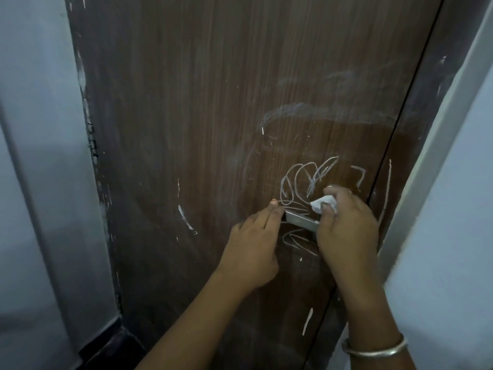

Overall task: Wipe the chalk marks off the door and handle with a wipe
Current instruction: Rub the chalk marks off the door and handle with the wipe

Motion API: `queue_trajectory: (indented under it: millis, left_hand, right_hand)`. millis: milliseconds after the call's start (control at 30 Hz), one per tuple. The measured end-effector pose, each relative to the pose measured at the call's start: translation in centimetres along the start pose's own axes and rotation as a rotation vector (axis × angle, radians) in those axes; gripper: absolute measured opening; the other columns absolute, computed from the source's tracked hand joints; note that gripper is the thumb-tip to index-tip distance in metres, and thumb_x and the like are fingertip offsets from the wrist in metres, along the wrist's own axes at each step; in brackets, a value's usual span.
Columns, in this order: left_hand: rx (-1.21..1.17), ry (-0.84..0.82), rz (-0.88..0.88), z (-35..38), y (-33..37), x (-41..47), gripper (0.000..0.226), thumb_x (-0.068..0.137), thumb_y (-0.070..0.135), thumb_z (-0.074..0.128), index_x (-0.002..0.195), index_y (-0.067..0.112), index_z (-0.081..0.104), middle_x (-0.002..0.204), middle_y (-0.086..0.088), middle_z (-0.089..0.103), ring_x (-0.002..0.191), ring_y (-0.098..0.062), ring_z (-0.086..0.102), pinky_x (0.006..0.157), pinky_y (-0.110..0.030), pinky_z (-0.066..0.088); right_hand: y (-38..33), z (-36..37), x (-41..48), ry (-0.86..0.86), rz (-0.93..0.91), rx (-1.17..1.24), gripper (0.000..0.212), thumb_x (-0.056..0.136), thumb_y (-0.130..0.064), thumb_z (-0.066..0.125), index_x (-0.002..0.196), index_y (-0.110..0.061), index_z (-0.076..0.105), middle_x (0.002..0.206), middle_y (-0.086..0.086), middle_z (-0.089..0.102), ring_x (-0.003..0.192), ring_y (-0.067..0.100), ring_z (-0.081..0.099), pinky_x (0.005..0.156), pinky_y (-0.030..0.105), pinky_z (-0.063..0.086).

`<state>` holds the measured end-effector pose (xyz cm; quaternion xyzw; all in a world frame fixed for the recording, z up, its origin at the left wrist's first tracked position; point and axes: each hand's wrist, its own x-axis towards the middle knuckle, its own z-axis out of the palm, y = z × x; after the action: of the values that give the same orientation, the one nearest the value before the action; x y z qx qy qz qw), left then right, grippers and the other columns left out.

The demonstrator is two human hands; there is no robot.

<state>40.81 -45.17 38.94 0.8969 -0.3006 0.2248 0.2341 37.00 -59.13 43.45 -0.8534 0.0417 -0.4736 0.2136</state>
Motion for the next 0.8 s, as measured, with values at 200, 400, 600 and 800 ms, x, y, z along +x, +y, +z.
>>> queue_trajectory:
  millis: [200, 400, 600, 800]
  left_hand:
    - [0.081, -0.125, -0.040, 1.6, 0.6, -1.3, 0.095, 0.081, 0.014, 0.052, 0.143, 0.023, -0.018, 0.144, 0.007, -0.035, 0.138, -0.016, -0.024, 0.113, -0.046, -0.001]
    - [0.060, -0.144, -0.066, 2.0, 1.2, -1.6, 0.091, 0.081, 0.018, 0.050, 0.144, 0.020, -0.016, 0.152, 0.003, -0.026, 0.141, -0.018, -0.020, 0.113, -0.043, -0.003]
    - [0.043, -0.175, -0.076, 1.8, 1.5, -1.4, 0.090, 0.080, 0.022, 0.054, 0.146, 0.016, -0.007, 0.155, -0.001, -0.017, 0.141, -0.022, -0.017, 0.112, -0.047, -0.001]
    - [0.049, -0.227, -0.100, 1.9, 1.4, -1.3, 0.086, 0.079, 0.024, 0.057, 0.146, 0.015, 0.005, 0.157, -0.004, -0.002, 0.142, -0.027, -0.011, 0.111, -0.055, 0.004]
  right_hand:
    - [-1.3, 0.2, 1.5, -0.359, -0.074, -0.450, 0.028, 0.084, -0.016, 0.058, 0.111, -0.011, 0.053, 0.097, 0.010, 0.063, 0.093, 0.027, 0.056, 0.068, 0.031, 0.042]
    - [-1.5, 1.0, 3.4, -0.436, -0.150, -0.402, 0.029, 0.088, -0.014, 0.055, 0.115, -0.018, 0.046, 0.087, 0.007, 0.065, 0.080, 0.024, 0.062, 0.058, 0.030, 0.040]
    - [-2.5, 4.1, 4.0, -0.491, -0.201, -0.287, 0.016, 0.091, -0.027, 0.053, 0.106, -0.023, 0.056, 0.086, 0.000, 0.064, 0.076, 0.017, 0.060, 0.063, 0.031, 0.047]
    - [-3.2, 6.2, 4.1, -0.503, -0.197, -0.351, 0.036, 0.096, -0.044, 0.036, 0.105, -0.016, 0.056, 0.092, 0.007, 0.064, 0.083, 0.024, 0.061, 0.068, 0.037, 0.046]
